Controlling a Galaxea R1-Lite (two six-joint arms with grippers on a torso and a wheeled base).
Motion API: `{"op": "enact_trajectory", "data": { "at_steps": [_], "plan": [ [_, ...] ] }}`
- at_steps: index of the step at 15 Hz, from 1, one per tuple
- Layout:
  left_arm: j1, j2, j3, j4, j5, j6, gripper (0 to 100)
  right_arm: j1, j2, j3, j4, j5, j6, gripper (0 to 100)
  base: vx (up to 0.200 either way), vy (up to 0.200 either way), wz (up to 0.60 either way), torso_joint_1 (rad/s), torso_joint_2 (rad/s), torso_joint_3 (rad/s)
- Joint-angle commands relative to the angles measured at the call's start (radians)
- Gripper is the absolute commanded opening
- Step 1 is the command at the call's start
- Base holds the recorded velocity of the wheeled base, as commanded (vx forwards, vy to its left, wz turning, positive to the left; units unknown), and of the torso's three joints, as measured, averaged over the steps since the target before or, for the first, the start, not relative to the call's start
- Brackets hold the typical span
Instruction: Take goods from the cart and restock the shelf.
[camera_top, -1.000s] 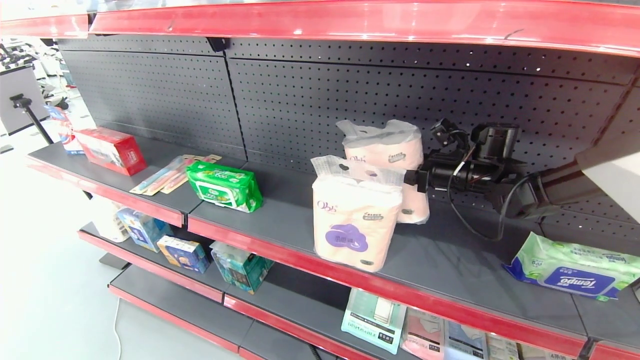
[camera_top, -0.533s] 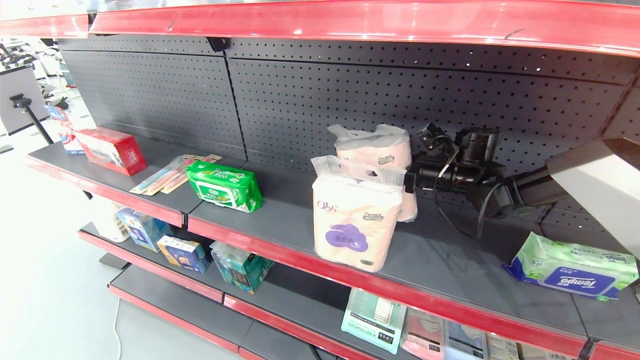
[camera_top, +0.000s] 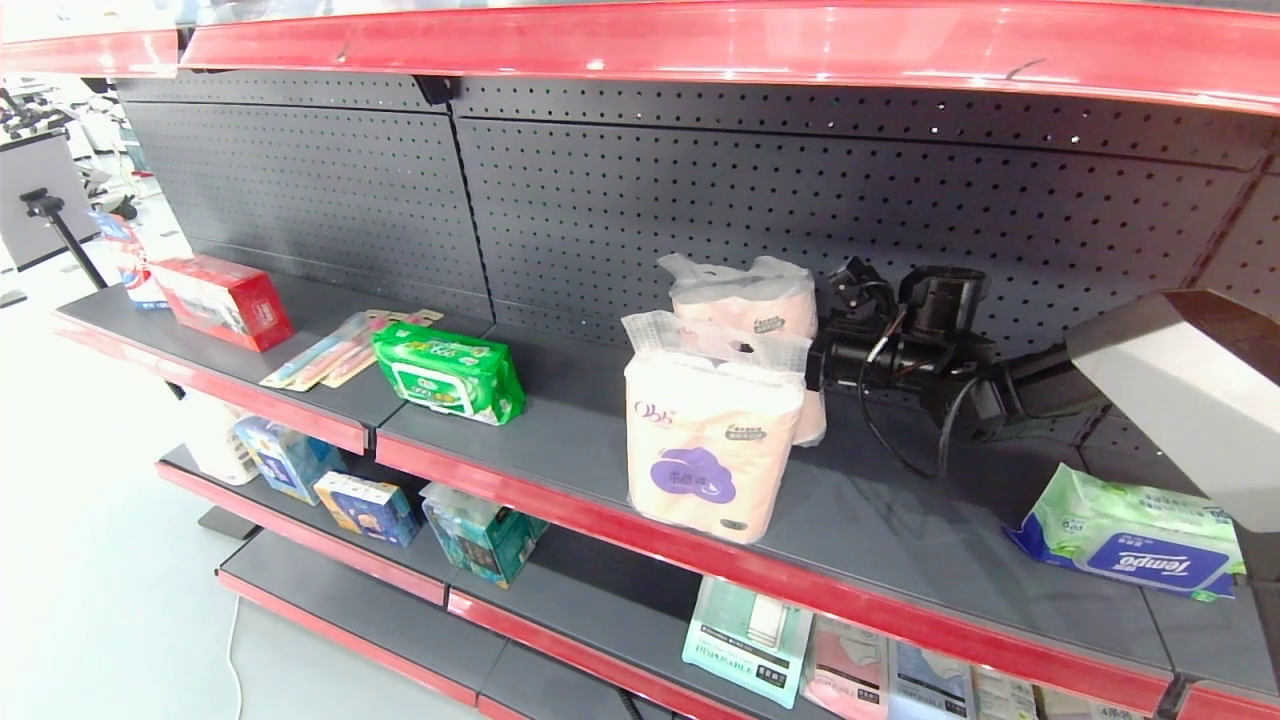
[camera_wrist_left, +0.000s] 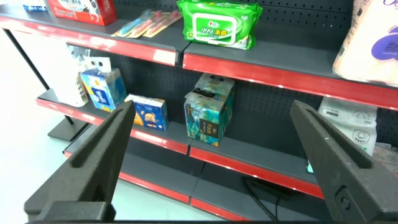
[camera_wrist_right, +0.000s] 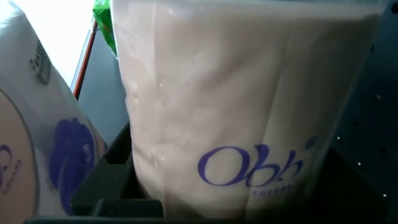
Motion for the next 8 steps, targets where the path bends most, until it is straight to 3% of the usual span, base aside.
{"op": "enact_trajectory", "data": {
  "at_steps": [1, 8],
  "plan": [
    [0.000, 0.001, 0.000, 0.000, 0.000, 0.000, 100, -0.013, 0.011, 0.005, 0.005, -0.001, -0.004, 0, 0.000, 0.000, 0.00, 0.000, 0.00, 0.000],
    [0.000, 0.001, 0.000, 0.000, 0.000, 0.000, 100, -0.083, -0.029, 0.112, 0.007, 0.062, -0.095, 0, 0.000, 0.000, 0.00, 0.000, 0.00, 0.000]
  ]
}}
